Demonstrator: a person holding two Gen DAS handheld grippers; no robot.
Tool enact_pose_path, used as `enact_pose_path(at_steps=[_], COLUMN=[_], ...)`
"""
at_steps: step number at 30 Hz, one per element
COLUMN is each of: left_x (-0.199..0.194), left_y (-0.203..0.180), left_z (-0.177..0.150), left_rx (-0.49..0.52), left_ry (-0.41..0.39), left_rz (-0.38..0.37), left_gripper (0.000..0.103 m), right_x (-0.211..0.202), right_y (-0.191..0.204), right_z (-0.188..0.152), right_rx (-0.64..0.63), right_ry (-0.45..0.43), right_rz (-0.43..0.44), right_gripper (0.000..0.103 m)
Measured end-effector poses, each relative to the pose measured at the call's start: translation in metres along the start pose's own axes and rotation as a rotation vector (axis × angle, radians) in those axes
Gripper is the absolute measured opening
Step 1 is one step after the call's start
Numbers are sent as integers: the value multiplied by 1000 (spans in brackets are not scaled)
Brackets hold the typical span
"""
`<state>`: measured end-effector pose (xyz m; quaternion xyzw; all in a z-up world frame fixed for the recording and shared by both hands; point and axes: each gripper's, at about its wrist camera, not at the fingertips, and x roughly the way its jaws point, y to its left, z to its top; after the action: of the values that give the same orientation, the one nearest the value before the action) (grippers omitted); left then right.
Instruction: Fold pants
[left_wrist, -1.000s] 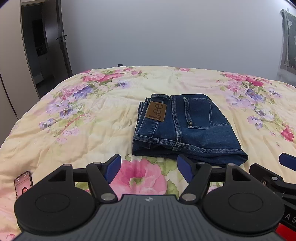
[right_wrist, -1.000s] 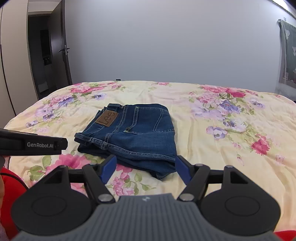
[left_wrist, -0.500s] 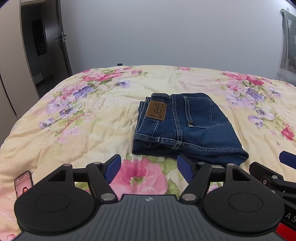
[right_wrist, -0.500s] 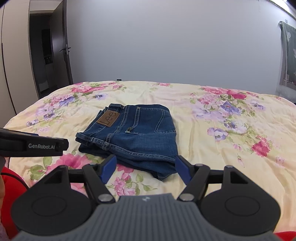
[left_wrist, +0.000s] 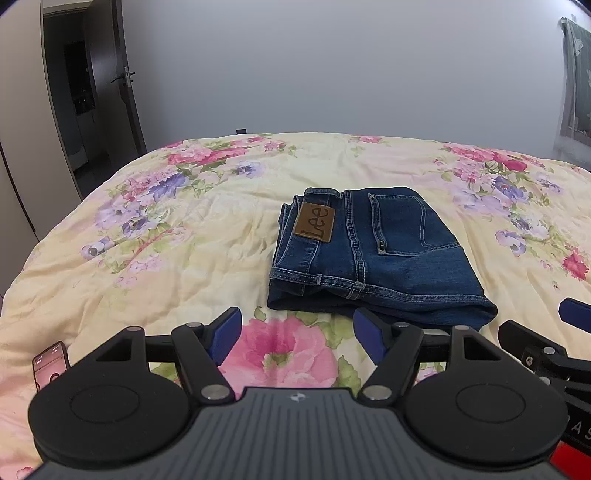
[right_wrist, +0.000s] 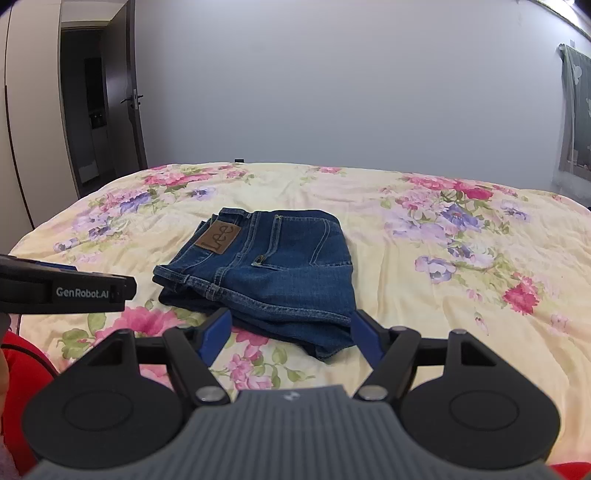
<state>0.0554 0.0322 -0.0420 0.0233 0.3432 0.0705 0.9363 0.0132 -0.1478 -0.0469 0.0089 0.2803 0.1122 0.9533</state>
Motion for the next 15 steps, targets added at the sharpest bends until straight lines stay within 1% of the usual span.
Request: enact_pose_path(at_steps=[12,15], left_x=[-1,-2], left_y=[-1,-2], left_z=[0,0], left_rx=[8,12], left_ry=[3,-7], left_rz=[-8,-7], left_gripper=[81,81], right_x=[0,-1], right_y=[1,0], right_z=[0,-1], right_rx=[-4,-3], right_ry=[3,6], right_rz=[3,2], right_gripper=[70,70])
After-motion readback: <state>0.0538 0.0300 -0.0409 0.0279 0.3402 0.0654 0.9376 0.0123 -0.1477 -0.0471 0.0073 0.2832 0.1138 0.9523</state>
